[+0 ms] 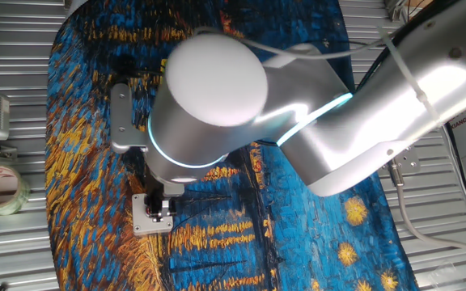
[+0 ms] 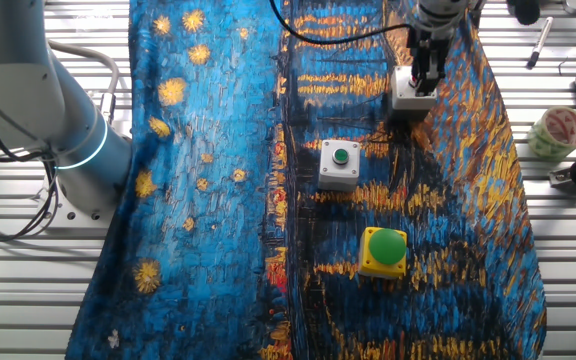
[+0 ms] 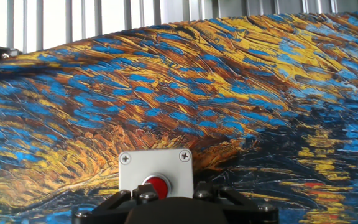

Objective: Press three buttons from left to right in sequence

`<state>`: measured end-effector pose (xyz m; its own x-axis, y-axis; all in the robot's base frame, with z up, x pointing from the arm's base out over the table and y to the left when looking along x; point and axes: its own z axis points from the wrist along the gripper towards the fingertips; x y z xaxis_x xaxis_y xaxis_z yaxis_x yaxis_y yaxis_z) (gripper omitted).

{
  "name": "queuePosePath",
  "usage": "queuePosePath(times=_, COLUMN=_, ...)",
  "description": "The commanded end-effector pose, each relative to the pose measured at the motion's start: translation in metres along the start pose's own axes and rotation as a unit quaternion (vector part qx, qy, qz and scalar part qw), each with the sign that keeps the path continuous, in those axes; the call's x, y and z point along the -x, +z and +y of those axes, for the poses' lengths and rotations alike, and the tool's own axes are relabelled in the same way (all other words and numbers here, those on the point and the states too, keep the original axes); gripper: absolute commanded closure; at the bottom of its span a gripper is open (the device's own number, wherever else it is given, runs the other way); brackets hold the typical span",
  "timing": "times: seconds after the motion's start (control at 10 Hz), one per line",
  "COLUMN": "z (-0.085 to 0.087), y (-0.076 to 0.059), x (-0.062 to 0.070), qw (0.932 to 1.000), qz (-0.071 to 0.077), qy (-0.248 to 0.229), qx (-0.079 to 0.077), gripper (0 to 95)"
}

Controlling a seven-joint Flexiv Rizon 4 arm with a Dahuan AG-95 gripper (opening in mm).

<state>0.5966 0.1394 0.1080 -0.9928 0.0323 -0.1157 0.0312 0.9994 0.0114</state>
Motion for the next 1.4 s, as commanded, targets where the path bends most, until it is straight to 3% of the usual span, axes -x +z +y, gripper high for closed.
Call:
queuePosePath(times=0.1, z=0.001, y=-0.006, x=-0.002, qw=1.0000, qz=0.003, qy=-0.006, qx=-0.004, gripper=57.0)
queuePosePath(times=0.5, z=0.005, y=-0.028, x=-0.009, qw=0.9997, qz=0.023, qy=-0.008, qx=-0.005, gripper=57.0)
queuePosePath(times=0.9, z=0.006, y=-0.037, x=-0.013, qw=0.9994, qz=0.032, qy=-0.009, qx=-0.012, gripper=57.0)
queuePosePath(times=1.4, z=0.008, y=-0.042, x=-0.015, qw=0.9994, qz=0.029, qy=-0.013, qx=-0.014, gripper=57.0)
